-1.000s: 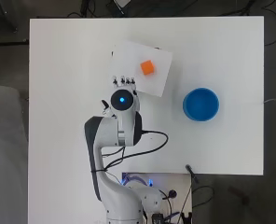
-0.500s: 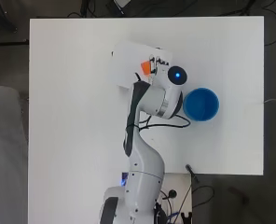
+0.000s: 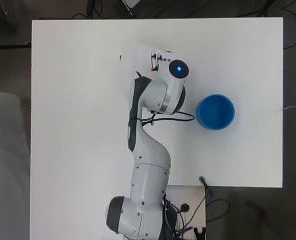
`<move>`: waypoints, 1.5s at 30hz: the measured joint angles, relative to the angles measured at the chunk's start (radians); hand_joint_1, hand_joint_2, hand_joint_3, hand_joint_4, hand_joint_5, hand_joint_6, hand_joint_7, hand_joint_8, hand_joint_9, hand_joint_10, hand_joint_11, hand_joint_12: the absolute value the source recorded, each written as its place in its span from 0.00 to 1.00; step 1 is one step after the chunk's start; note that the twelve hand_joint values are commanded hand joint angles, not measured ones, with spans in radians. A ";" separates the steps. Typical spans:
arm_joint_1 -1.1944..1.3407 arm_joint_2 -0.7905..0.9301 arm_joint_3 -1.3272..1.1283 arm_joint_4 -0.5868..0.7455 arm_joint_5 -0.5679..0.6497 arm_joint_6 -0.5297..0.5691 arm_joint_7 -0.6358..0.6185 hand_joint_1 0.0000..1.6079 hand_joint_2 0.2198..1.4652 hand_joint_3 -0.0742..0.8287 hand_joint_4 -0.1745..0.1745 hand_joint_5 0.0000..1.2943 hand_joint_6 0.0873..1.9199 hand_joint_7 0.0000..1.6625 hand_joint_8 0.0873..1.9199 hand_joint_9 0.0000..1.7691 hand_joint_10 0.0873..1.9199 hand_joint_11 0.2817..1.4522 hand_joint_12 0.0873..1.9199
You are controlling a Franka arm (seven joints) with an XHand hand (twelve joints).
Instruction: Teleoperate dual arm-hand system to pick and place objects
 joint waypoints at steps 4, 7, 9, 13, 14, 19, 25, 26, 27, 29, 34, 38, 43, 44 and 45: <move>0.039 0.021 0.000 0.028 -0.003 -0.013 0.006 0.05 0.66 0.08 0.65 0.10 0.00 0.19 0.00 0.29 0.00 0.19 0.00; 0.030 0.058 -0.013 0.067 -0.006 -0.024 0.008 0.05 0.66 0.08 0.63 0.11 0.00 0.19 0.00 0.29 0.00 0.19 0.00; 0.027 0.069 -0.020 0.081 -0.010 -0.031 0.009 0.04 0.66 0.08 0.62 0.11 0.00 0.19 0.00 0.28 0.00 0.18 0.00; 0.017 0.060 -0.056 0.081 -0.033 -0.036 0.011 0.06 0.67 0.09 0.63 0.12 0.00 0.19 0.00 0.28 0.00 0.18 0.00; 0.015 0.057 -0.065 0.078 -0.036 -0.033 0.008 0.06 0.67 0.09 0.64 0.12 0.00 0.19 0.00 0.28 0.00 0.18 0.00; 0.010 0.047 -0.072 0.027 -0.038 0.007 -0.008 0.08 0.67 0.08 0.67 0.14 0.00 0.20 0.00 0.28 0.00 0.18 0.00; 0.005 0.037 -0.074 -0.019 0.006 0.032 -0.042 0.50 0.72 0.08 0.40 0.49 0.37 0.41 0.49 0.48 0.30 0.33 0.14; 0.004 0.039 -0.074 -0.019 0.014 0.029 -0.052 0.56 0.74 0.09 0.61 0.59 0.47 0.54 0.73 0.62 0.60 0.46 0.43; 0.002 0.042 -0.075 -0.013 0.021 0.018 -0.066 0.59 0.74 0.09 0.78 0.64 0.53 0.66 0.87 0.73 0.79 0.56 0.66; -0.003 0.057 -0.076 0.005 0.035 -0.018 -0.119 0.61 0.75 0.09 0.95 0.67 0.58 0.76 0.98 0.83 0.95 0.63 0.86; 0.002 0.047 -0.080 0.027 0.051 -0.067 -0.231 0.60 0.76 0.09 1.00 0.66 0.60 0.76 1.00 0.83 1.00 0.61 0.91; 0.035 -0.026 -0.111 0.034 0.053 -0.082 -0.169 0.59 0.77 0.08 1.00 0.64 0.61 0.76 1.00 0.83 1.00 0.60 0.90; 0.024 -0.168 -0.086 0.059 -0.014 -0.095 -0.127 0.58 0.79 0.08 1.00 0.62 0.63 0.78 1.00 0.85 1.00 0.63 0.90; 0.021 -0.187 -0.087 0.064 -0.042 -0.098 -0.121 0.58 0.79 0.08 1.00 0.62 0.64 0.79 1.00 0.86 1.00 0.65 0.91; 0.016 -0.202 -0.093 0.068 -0.072 -0.102 -0.122 0.58 0.79 0.08 1.00 0.61 0.64 0.79 1.00 0.87 1.00 0.67 0.91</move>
